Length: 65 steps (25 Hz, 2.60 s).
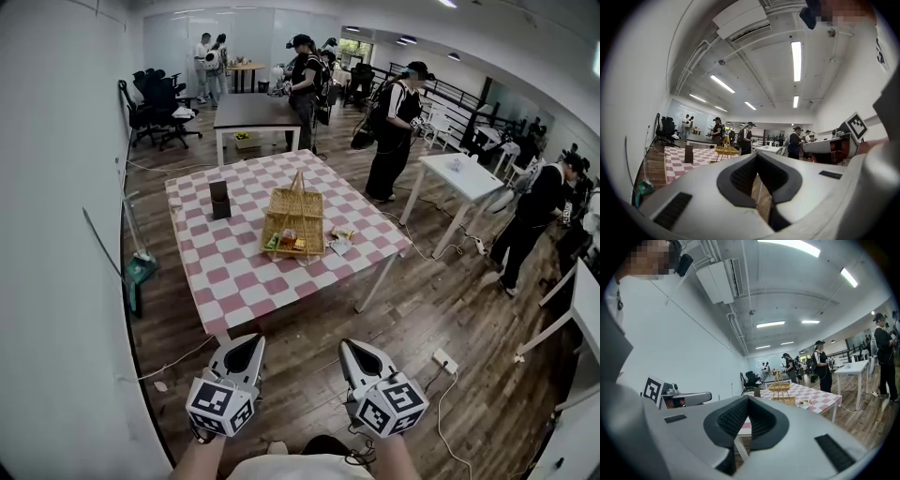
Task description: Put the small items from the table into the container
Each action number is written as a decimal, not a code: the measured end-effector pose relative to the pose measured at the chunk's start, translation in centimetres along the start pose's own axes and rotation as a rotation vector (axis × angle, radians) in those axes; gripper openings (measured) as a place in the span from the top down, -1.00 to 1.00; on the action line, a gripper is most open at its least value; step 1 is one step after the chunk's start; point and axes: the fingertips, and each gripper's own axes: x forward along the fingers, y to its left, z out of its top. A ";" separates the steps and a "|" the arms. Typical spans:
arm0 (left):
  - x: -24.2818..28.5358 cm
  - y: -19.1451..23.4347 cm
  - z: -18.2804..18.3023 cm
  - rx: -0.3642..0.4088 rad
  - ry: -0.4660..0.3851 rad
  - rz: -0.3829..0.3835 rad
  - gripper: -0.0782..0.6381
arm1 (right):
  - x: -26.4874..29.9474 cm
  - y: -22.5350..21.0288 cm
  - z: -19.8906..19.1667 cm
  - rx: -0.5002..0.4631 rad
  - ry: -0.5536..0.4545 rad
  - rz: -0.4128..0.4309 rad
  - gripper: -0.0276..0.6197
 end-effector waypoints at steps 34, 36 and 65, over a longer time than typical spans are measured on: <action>5.8 3.7 -1.5 -0.015 0.030 0.034 0.78 | 6.6 -4.5 0.1 0.025 0.016 0.043 0.88; 7.3 3.9 -1.3 -0.009 0.034 0.035 0.78 | 7.5 -5.8 0.5 0.028 0.012 0.047 0.88; 25.6 5.8 -0.3 0.029 0.068 0.160 0.78 | 19.5 -20.9 3.6 0.053 0.056 0.233 0.88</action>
